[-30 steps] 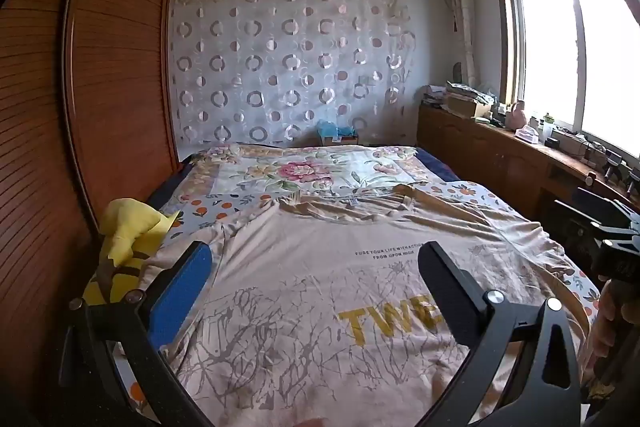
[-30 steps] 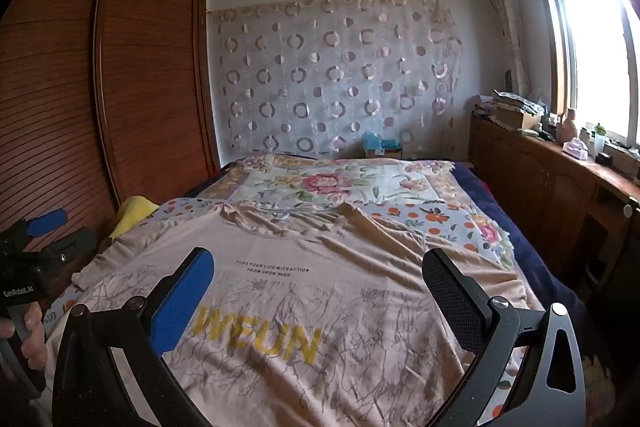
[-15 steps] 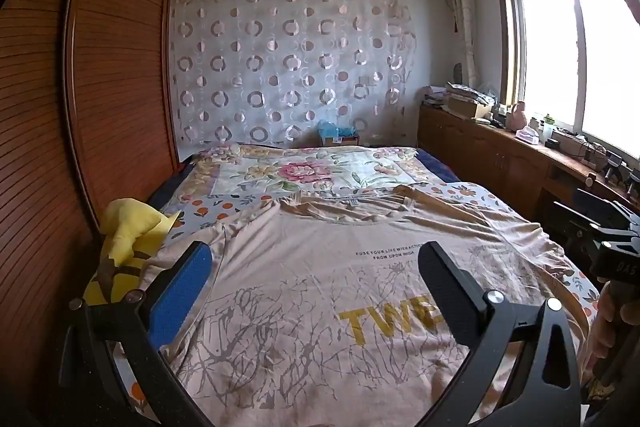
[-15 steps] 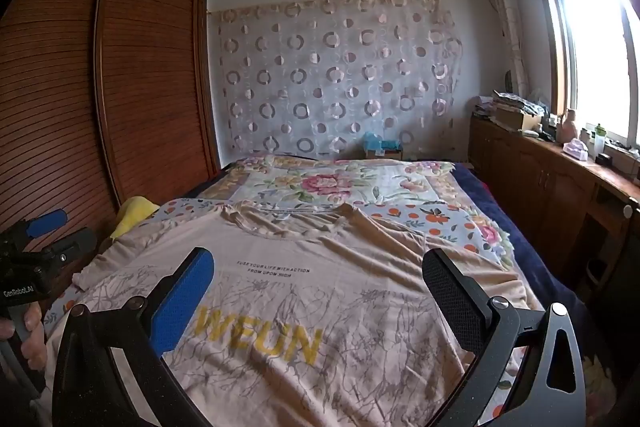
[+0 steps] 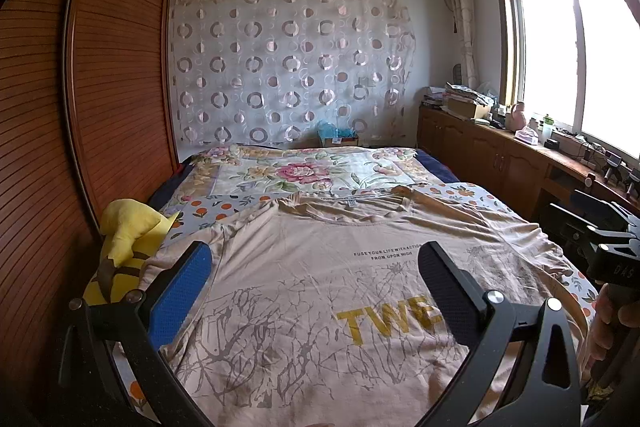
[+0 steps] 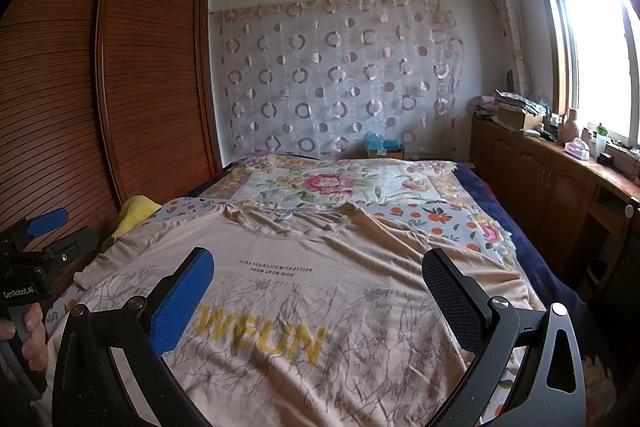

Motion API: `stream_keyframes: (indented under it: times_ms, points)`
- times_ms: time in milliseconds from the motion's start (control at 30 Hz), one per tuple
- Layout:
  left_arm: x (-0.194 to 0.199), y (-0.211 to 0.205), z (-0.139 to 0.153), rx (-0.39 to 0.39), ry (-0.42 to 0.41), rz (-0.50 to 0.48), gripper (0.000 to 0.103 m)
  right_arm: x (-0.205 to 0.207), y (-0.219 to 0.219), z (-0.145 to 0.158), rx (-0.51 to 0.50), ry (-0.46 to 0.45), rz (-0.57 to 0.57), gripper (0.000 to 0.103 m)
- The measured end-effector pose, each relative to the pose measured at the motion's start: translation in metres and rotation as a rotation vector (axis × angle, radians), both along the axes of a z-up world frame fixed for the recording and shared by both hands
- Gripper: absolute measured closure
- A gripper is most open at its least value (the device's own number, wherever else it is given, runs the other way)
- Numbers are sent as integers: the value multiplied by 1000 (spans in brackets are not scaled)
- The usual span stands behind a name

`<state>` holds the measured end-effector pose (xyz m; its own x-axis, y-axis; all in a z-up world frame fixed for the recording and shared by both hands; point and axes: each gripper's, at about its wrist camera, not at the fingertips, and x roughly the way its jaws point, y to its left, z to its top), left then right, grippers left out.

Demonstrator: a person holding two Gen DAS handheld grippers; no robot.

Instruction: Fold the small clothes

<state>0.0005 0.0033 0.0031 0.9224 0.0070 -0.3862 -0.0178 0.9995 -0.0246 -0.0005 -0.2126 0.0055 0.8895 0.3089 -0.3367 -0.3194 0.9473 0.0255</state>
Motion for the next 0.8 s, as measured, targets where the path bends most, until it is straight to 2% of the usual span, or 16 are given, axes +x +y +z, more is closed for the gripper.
stream_keyframes:
  times_ms: [800]
  points:
    - [-1,-2,1,-1,0,1,0,0,0,-1,-1,5,-3,0]
